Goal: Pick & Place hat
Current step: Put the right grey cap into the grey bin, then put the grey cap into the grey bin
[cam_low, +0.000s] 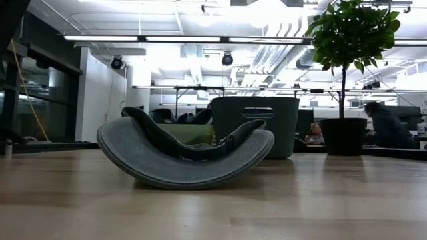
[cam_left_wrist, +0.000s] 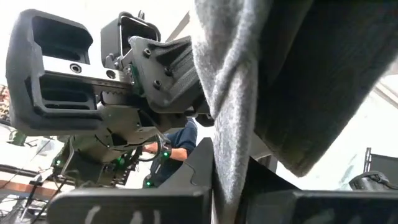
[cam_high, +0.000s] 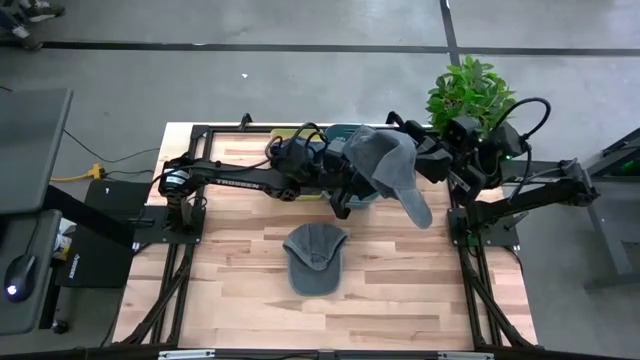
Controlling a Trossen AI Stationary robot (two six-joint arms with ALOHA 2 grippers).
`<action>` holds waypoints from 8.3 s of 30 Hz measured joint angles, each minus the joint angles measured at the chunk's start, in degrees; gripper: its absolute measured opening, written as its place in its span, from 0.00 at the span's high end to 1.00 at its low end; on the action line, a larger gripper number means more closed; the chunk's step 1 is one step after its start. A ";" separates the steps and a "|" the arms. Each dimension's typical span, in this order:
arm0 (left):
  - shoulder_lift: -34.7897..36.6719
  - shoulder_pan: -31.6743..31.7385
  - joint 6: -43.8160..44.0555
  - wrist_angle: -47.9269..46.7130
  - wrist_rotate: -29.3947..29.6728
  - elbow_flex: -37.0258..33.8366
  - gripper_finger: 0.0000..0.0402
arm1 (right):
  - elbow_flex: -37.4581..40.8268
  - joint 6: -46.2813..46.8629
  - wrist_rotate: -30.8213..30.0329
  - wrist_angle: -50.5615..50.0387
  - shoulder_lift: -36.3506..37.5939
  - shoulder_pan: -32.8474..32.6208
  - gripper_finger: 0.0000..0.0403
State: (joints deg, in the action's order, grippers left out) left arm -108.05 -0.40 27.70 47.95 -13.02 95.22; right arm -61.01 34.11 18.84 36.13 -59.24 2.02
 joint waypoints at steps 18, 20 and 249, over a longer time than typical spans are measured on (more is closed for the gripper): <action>0.04 0.00 5.80 -6.70 5.87 0.00 0.99 | 0.00 -13.08 0.08 -14.15 8.63 4.22 0.75; 0.11 0.02 7.06 -8.55 7.23 0.00 0.99 | 0.00 -15.91 -2.23 -18.19 10.90 5.20 0.74; 29.47 32.35 5.61 -87.04 -15.07 -15.89 0.37 | 0.00 -26.74 -19.44 -76.03 1.64 -3.54 0.61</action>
State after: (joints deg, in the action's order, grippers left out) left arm -78.58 31.95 33.31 -39.10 -28.08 79.33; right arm -61.01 7.37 -0.60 -39.90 -57.60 -1.52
